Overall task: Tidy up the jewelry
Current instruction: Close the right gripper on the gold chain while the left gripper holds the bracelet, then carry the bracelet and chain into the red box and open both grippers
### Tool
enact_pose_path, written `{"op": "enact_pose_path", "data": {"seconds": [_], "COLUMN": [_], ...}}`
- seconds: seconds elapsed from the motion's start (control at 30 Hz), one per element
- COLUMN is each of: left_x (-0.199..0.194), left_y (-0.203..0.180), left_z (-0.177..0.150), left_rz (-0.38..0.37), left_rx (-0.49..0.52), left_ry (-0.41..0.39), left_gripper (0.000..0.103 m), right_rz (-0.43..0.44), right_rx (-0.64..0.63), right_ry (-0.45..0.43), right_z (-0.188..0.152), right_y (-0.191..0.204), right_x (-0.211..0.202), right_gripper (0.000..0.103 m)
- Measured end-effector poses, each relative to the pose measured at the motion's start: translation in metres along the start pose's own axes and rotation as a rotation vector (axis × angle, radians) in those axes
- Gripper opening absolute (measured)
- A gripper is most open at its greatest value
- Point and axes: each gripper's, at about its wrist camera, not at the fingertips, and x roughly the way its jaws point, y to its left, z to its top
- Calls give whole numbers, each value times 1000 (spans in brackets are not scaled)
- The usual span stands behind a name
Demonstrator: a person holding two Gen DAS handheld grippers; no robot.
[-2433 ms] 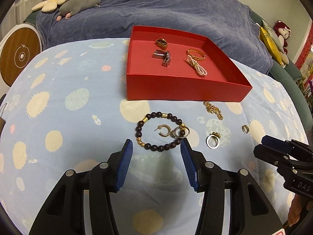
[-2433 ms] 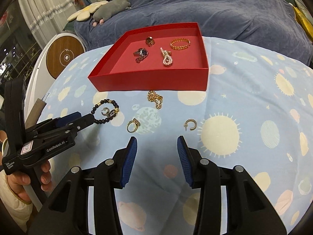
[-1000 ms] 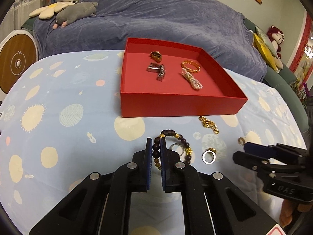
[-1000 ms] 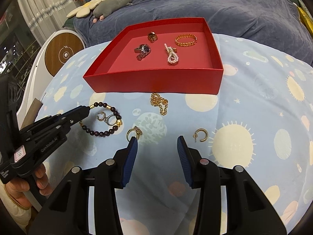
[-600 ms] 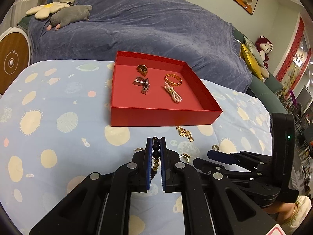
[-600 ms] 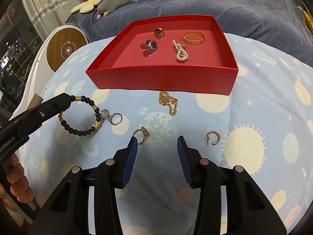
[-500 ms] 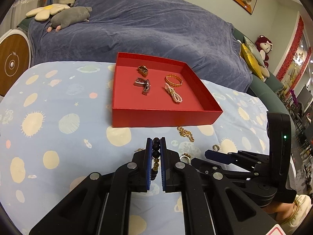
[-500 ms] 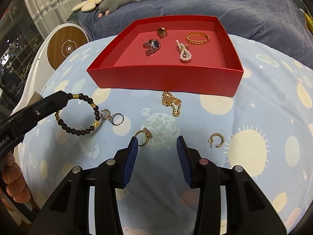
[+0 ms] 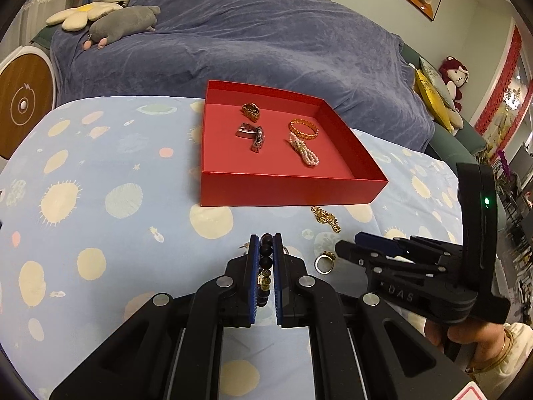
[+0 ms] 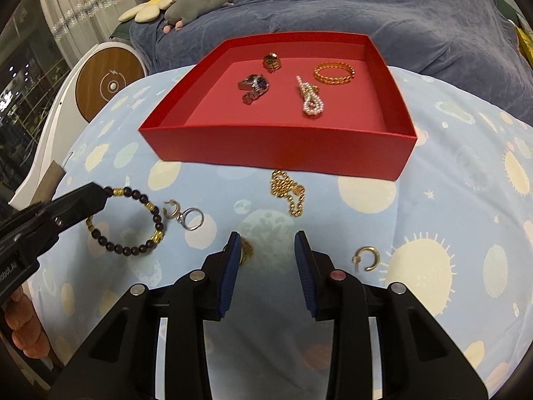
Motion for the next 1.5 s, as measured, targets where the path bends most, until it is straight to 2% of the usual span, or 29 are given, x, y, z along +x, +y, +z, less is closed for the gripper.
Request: {"op": "enact_pose_path", "data": {"seconds": [0.43,0.47,0.5,0.57,0.6,0.77,1.27,1.5], "left_x": [1,0,1,0,-1,-3,-23,-38], "left_y": [10,11,11,12,12,11,3,-12], "left_z": [-1,-1,-1,-1,-1,0,19,59], "left_rz": [10,9,10,6,4,-2,-34,-95], "left_rx": [-12,-14,-14,-17,-18,-13,-12,-5], "left_ry": [9,9,9,8,8,2,-52,-94], "left_gripper": [5,5,5,5,5,5,5,5], "right_rz": [-65,-76,-88,-90,-87,-74,9,21], "right_rx": [-49,-61,-74,-79,-77,-60,-25,-26], "right_ry": [-10,-13,-15,-17,-16,-15,-147,-205], "right_z": [22,22,22,21,21,19,38,55], "right_y": [3,4,5,5,4,3,4,2], "right_x": [35,36,36,36,36,31,-44,-81], "right_gripper": [32,31,22,15,8,5,5,5]}}
